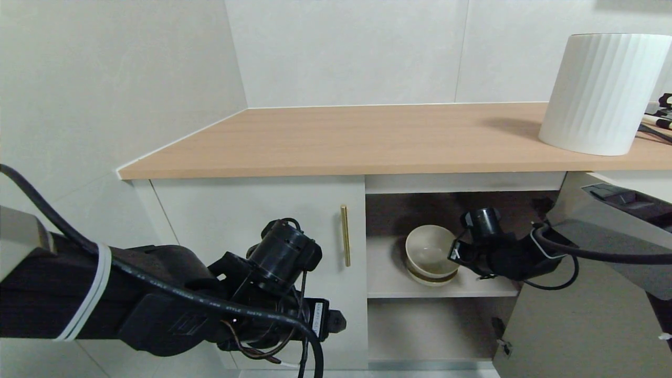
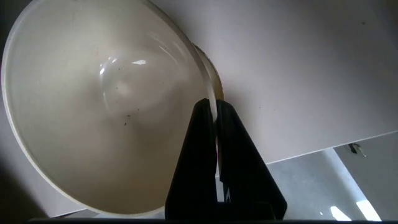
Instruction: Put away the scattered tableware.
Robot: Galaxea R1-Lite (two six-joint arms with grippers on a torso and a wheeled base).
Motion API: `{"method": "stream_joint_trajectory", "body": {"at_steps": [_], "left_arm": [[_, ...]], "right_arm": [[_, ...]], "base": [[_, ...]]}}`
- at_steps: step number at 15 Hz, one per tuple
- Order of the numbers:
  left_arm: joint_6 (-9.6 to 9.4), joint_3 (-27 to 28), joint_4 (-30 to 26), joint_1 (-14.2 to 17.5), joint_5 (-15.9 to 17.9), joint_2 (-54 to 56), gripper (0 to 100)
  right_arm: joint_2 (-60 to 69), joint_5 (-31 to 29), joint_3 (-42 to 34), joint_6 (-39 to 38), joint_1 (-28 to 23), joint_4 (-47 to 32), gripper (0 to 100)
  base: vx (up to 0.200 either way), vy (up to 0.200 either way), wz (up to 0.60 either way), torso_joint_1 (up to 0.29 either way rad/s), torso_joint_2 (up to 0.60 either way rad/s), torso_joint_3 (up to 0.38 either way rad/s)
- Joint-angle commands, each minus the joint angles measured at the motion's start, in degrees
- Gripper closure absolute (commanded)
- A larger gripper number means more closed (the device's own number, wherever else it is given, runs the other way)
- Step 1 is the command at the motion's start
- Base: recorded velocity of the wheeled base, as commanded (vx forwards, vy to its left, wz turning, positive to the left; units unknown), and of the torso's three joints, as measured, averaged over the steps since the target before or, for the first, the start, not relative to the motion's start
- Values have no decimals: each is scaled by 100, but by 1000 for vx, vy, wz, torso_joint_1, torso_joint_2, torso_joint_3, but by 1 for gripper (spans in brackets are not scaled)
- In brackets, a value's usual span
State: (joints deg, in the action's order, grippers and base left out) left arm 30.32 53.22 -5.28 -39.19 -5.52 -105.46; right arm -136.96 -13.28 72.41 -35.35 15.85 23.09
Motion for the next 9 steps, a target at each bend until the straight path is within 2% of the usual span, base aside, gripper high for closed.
{"method": "stream_joint_trajectory", "body": {"at_steps": [1,7,8,9], "left_arm": [[0,4,1,-1,-1,-10,0],[0,4,1,-1,-1,-10,0],[0,4,1,-1,-1,-18,0],[9,4,1,-1,-1,-18,0]], "right_arm": [[-41,0,10,2,-3,11,100],[-59,0,19,2,-3,3,100],[-59,9,10,11,-3,3,0],[-50,18,1,11,6,3,0]], "base": [[0,0,0,0,0,0],[0,0,0,0,0,0],[0,0,0,0,0,0],[0,0,0,0,0,0]]}}
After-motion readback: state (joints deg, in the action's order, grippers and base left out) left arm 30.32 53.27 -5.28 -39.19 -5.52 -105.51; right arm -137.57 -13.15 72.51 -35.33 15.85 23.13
